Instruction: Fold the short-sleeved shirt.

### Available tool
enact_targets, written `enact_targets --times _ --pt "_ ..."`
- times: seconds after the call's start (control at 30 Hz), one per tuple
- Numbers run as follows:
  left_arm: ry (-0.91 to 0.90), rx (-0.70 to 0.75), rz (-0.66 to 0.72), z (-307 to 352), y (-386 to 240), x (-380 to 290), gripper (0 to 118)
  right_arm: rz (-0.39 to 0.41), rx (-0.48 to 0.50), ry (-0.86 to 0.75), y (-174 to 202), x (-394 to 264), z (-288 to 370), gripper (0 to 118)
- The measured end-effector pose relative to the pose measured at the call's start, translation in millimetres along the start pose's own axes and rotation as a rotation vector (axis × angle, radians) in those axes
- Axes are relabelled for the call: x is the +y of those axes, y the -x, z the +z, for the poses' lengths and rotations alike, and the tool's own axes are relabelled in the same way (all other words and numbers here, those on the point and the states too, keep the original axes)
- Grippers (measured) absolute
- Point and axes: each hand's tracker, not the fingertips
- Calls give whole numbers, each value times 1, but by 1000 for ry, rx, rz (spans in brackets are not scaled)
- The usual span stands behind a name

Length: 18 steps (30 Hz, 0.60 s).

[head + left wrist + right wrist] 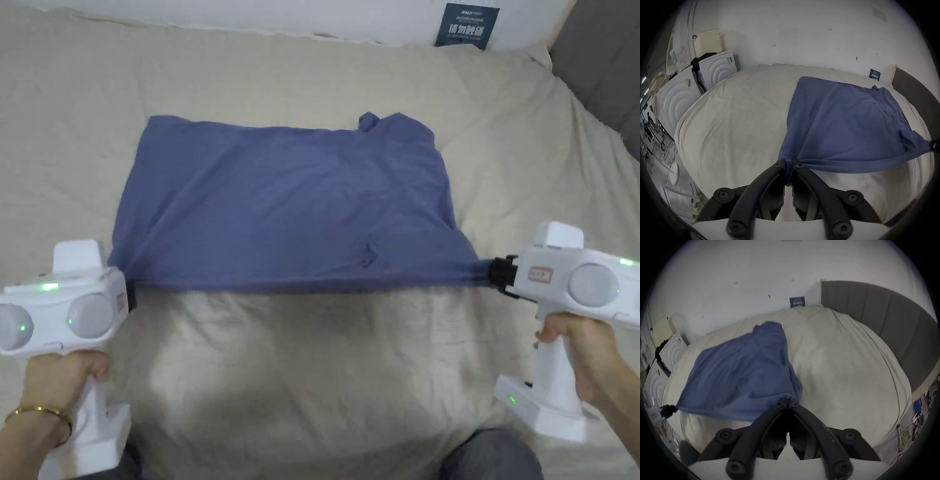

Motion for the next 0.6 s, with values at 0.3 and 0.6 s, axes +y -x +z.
enact_targets --times 0.3,0.6 --pt "31 -14 -25 60 27 -60 8 -13 36 36 -36 -100 45 4" --pt "-110 -14 55 93 54 -48 118 152 -11 -58 -26 -87 83 118"
